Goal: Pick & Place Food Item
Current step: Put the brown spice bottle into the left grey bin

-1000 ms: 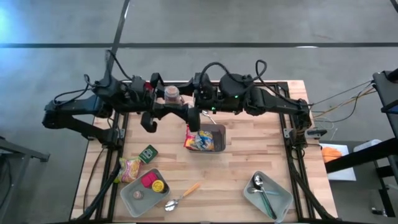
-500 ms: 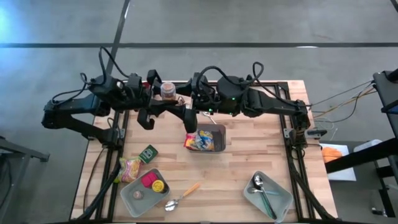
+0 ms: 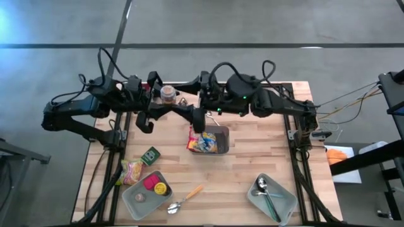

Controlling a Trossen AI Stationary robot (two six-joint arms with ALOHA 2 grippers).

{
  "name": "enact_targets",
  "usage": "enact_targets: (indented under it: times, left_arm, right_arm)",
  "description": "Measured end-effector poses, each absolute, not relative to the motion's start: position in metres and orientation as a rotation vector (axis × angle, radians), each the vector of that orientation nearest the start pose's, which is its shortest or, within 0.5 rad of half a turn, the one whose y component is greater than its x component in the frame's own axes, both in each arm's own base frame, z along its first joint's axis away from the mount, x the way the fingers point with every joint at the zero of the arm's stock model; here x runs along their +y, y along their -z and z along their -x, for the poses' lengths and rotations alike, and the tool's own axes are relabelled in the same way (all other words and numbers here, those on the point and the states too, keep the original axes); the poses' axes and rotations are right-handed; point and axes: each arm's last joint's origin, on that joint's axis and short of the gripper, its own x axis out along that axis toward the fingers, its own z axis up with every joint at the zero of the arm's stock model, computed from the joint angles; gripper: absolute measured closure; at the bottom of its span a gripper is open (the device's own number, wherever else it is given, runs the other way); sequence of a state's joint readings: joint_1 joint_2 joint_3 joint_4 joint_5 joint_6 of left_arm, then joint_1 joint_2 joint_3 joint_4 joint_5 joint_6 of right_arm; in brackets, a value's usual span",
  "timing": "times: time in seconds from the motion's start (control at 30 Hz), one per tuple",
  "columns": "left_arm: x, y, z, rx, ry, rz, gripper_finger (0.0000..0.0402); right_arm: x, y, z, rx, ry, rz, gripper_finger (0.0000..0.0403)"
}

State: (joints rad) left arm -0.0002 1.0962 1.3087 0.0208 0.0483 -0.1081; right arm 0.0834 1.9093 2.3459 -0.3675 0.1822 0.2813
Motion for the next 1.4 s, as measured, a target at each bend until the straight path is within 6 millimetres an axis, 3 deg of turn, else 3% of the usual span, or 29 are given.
enact_targets:
  times: [1.4]
  left_arm:
    - [-0.001,-0.468,-0.234,-0.240,0.091,0.128,0.0226]
  right_arm:
    - [0.028,-0.512,-0.411,-0.114,0.089,-0.237,0.0035]
